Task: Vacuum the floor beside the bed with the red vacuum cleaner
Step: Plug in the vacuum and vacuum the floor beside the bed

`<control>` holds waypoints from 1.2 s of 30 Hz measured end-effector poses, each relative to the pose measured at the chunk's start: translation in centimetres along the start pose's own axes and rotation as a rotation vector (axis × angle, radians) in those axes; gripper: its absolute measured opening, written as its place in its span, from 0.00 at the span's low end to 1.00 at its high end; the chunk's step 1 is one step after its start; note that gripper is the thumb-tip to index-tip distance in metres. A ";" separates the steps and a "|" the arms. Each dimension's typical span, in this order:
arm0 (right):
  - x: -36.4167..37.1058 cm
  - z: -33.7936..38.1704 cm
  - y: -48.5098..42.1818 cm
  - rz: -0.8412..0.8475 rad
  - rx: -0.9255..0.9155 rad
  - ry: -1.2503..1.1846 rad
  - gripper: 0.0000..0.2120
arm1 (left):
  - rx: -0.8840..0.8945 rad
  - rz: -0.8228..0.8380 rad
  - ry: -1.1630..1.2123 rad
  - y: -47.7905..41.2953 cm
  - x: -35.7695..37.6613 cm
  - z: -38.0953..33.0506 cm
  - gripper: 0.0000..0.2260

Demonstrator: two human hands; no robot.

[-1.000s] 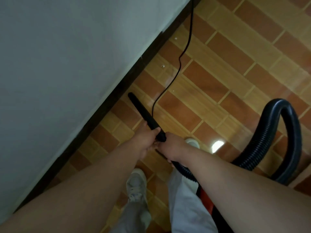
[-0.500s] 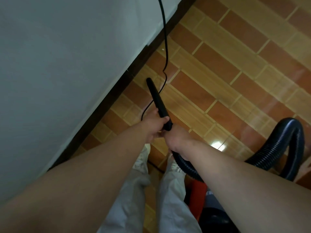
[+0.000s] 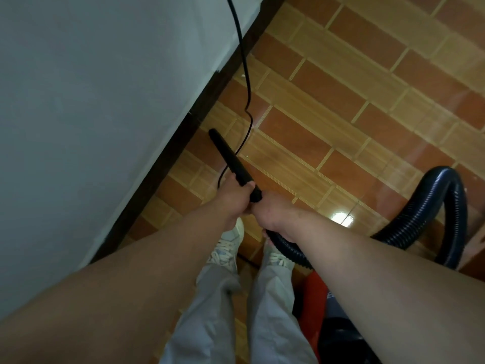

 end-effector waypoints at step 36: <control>-5.3 -0.1 2.9 0.193 -0.098 0.096 0.13 | -0.168 0.060 0.024 -0.7 2.8 -1.9 0.10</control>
Point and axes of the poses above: each hand's wrist, its own y-axis away from the middle knuckle, its own x-axis out of the palm, z = x × y, the point moved 9 cm from there along -y, towards the middle knuckle
